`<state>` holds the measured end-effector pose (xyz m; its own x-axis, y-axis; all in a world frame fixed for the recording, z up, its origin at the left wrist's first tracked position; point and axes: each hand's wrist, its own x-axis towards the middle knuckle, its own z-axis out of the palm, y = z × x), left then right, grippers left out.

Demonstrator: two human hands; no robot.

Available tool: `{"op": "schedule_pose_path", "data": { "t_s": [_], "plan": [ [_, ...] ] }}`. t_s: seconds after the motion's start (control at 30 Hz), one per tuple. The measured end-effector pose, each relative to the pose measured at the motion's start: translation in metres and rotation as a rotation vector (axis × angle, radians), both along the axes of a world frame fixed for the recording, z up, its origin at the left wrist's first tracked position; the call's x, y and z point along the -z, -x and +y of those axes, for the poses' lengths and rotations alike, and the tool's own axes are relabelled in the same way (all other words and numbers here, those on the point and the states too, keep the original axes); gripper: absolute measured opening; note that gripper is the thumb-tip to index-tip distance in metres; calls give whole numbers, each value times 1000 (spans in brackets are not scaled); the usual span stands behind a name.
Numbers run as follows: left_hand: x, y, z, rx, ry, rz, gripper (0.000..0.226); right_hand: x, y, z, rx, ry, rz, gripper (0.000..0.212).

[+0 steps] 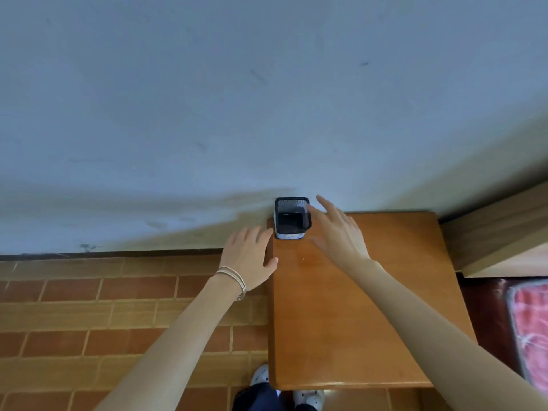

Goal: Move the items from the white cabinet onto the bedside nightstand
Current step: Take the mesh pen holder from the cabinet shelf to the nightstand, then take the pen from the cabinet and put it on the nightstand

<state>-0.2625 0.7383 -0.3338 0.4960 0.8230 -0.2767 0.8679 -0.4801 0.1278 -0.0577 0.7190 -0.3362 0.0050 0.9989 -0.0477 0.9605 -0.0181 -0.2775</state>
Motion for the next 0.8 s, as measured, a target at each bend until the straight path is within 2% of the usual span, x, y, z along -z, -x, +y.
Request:
{"op": "schedule_pose_path", "data": {
  "t_s": [0.17, 0.27, 0.4, 0.63, 0.8],
  "plan": [
    [-92, -30, 7, 112, -145, -96, 53, -88, -41, -25, -65, -66, -64, 57],
    [-155, -61, 6, 199, -242, -189, 54, -150, -74, -45, -79, -142, -110, 48],
    [-230, -109, 3, 375, -372, -277, 56, -223, -118, -82, -15, -202, -200, 54],
    [-304, -186, -40, 701, -401, -426, 55, -300, -152, -189, 348, -188, -223, 56],
    [-323, -244, -96, 1028, -290, -450, 60, -317, -124, -290, 721, -141, -208, 57]
  ]
}}
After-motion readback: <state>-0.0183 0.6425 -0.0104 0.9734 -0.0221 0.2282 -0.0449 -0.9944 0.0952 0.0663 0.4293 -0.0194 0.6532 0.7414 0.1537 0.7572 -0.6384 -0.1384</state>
